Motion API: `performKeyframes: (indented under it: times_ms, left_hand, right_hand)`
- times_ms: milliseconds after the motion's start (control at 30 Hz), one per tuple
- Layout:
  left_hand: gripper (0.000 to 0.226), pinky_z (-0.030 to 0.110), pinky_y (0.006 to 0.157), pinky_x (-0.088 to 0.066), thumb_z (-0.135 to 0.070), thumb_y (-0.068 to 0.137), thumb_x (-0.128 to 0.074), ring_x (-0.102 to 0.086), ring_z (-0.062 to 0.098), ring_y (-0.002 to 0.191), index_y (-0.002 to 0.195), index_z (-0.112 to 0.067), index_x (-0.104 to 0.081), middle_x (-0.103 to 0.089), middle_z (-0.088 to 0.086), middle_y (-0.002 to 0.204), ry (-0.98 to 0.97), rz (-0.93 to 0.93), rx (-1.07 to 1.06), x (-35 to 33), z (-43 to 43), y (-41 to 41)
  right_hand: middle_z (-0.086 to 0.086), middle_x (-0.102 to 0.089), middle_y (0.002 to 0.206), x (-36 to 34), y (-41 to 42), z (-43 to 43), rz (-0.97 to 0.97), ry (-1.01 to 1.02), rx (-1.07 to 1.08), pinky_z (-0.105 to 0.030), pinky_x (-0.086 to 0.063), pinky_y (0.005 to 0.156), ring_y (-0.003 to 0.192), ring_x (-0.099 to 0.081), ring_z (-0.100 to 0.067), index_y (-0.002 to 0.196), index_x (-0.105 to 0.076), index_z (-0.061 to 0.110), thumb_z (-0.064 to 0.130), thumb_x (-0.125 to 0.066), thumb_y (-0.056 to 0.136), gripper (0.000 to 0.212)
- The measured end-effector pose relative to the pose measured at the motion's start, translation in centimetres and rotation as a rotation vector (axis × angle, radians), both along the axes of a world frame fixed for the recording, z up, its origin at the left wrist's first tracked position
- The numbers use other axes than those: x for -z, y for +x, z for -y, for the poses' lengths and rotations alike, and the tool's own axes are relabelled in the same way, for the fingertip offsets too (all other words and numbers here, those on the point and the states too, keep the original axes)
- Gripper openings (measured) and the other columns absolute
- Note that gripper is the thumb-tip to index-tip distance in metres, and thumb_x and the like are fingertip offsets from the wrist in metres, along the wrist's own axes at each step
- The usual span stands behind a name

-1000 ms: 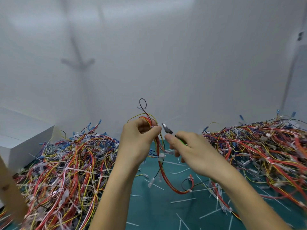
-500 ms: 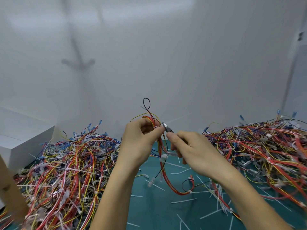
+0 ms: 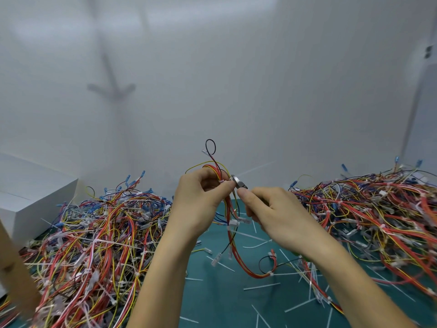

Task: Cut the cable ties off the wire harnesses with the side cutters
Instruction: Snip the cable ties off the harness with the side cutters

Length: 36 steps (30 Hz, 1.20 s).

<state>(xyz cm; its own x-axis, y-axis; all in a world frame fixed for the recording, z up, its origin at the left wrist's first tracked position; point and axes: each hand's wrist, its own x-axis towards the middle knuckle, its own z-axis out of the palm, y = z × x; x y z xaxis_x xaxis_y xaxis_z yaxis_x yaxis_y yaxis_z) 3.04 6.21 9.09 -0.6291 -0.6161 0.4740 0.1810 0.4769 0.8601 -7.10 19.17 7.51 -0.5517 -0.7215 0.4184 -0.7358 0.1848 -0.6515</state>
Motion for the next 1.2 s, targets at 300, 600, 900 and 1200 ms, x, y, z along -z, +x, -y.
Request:
performKeyframes:
  times_ms: [300,600,900,1200]
  left_hand:
    - [0.005,0.038,0.083,-0.056,-0.011,0.083,-0.075,-0.07,0.019,0.081,0.081,-0.014,-0.072,-0.074,0.007,0.084,0.0,0.0,0.013,-0.13,-0.05,0.12]
    - [0.003,0.029,0.077,-0.056,-0.01,0.083,-0.074,-0.068,0.011,0.078,0.083,-0.013,-0.072,-0.074,0.008,0.085,-0.007,0.006,0.019,-0.16,0.0,0.14]
    - [0.007,0.028,0.076,-0.055,-0.01,0.083,-0.074,-0.067,0.01,0.075,0.08,-0.016,-0.072,-0.075,0.007,0.082,-0.016,0.012,0.01,-0.13,0.12,0.14]
    - [0.003,0.035,0.079,-0.056,-0.011,0.083,-0.075,-0.068,0.012,0.077,0.083,-0.014,-0.072,-0.074,0.008,0.083,-0.012,0.019,0.01,-0.17,0.04,0.15]
  right_hand:
    - [-0.019,-0.056,0.068,-0.14,0.28,-0.02,0.017,-0.007,-0.022,-0.033,-0.033,0.057,0.055,-0.041,-0.016,0.07,-0.056,0.008,0.061,-0.04,0.095,0.06]
    - [-0.018,-0.06,0.069,-0.13,0.44,0.02,0.04,-0.013,-0.016,-0.038,-0.04,0.058,0.057,-0.046,-0.025,0.068,-0.055,0.01,0.06,-0.04,0.095,0.059]
    - [-0.014,-0.063,0.069,-0.3,0.67,-0.03,0.054,-0.007,0.003,-0.042,-0.046,0.06,0.057,-0.049,-0.022,0.067,-0.057,0.012,0.061,-0.04,0.095,0.059]
    - [-0.009,-0.064,0.067,-0.46,0.8,-0.08,0.056,-0.003,0.009,-0.044,-0.048,0.062,0.061,-0.055,-0.029,0.067,-0.058,0.013,0.062,-0.039,0.093,0.059]
